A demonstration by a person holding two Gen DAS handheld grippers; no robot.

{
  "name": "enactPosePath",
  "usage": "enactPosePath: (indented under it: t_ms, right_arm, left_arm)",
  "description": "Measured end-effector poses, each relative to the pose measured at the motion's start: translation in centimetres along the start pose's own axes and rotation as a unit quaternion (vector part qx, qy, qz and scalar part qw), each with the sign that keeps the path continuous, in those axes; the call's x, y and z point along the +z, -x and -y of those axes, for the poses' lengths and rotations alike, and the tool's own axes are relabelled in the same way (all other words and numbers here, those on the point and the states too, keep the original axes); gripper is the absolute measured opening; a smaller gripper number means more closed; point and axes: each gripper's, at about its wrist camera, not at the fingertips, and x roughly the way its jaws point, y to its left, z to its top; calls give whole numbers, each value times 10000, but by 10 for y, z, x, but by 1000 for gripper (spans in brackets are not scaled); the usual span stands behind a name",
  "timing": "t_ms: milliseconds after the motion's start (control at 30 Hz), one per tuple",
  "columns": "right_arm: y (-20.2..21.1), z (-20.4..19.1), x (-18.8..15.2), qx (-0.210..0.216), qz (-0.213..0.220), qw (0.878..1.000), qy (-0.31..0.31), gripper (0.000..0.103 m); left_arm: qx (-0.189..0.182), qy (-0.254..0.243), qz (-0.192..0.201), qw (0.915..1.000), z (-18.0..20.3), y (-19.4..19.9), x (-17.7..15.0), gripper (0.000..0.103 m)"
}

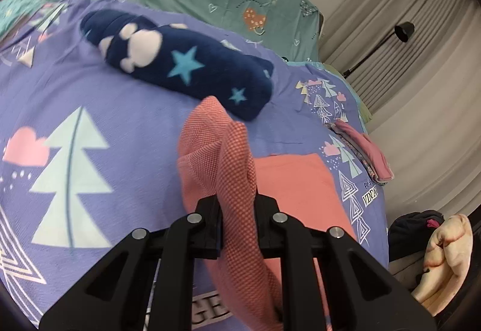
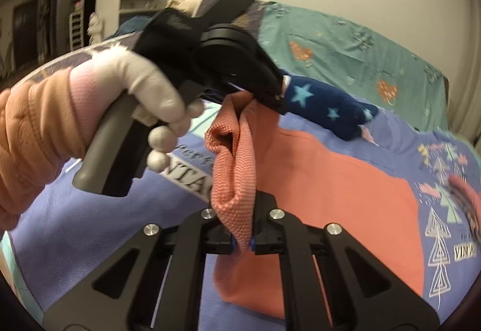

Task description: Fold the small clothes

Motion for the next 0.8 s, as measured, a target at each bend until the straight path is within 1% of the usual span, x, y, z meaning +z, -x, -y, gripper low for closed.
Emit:
enactPosePath:
  t_ms: [100,200,433,567,733,800]
  right_arm:
    - [7,31,-4,8,-22,9993,-373,6]
    - [13,61,-13,55,-61,9973,-727,6]
    - [25,116,-36,116,-43,9914,-1302,6]
    - [31,150,-56,246,-95,9832,-1808,6]
    - [36,180,-78,342,-184,9722,-2309,6]
    - [38,195,-88,401,-227,9653,-2572,6]
  left_arm:
    - [5,-137,-30,9999,23,-8,4,13]
    - [97,-276,-143,9995,47,-22,6,13]
    - [299,-649,-392,9967,103,-64,6,13]
    - [434,-795,-598,9941,129,-91,3,12]
    - [529,-977,-786,9907,158,-123,-5,12]
    - [605,-1106,-833,9885,170,-137,-8,12]
